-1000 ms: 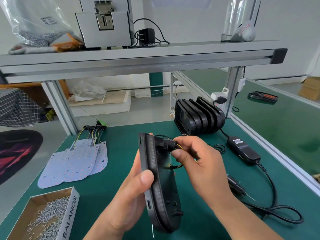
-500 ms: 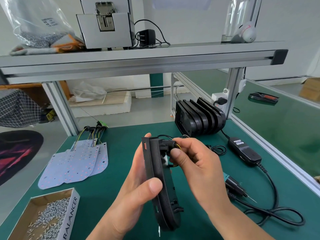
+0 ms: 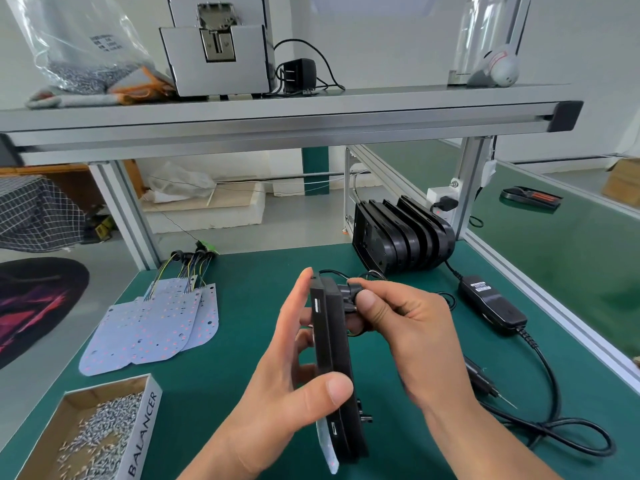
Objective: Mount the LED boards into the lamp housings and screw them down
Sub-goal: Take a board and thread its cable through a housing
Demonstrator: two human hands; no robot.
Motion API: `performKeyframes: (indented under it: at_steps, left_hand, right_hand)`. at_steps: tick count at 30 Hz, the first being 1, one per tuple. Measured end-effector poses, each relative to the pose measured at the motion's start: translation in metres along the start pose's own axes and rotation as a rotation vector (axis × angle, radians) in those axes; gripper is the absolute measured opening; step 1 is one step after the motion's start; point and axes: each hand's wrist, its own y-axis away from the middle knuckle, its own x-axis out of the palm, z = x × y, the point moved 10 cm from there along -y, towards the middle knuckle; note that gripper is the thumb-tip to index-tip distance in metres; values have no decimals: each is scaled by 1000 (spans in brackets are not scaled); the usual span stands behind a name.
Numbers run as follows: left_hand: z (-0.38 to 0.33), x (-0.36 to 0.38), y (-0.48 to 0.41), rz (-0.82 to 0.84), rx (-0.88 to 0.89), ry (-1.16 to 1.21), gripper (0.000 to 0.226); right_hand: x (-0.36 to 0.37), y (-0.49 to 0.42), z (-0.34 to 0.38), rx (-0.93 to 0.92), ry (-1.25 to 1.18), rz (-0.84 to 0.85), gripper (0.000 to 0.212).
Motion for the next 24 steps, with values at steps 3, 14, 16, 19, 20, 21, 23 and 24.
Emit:
performKeyframes:
  at_steps: [3,14,16,19,20,21,23,24]
  left_hand:
    - [-3,3,0,28,39,-46,113]
    - [5,-8,-1,-38,7,144,86]
    - [6,-8,-1,-38,-8,149,94]
    - [3,-9,-2,-37,3,121,91]
    - [1,-8,-2,-28,15,113,88]
    - [-1,-7,-3,-18,34,105,88]
    - [-4,-6,-5,-11,65,87,89]
    - [-4,-6,-6,-14,74,81,89]
  right_hand:
    - [-7,1,4,-46,10,-55,16]
    - [4,0,4,-3,41,63,20]
    - [6,0,6,-13,53,75,21]
    - [7,2,11,-25,61,84,20]
    - [6,3,12,-29,65,80,19]
    - [5,2,13,-28,65,76,18]
    - [5,0,8,5,32,88,18]
    - [6,0,4,35,-2,98,18]
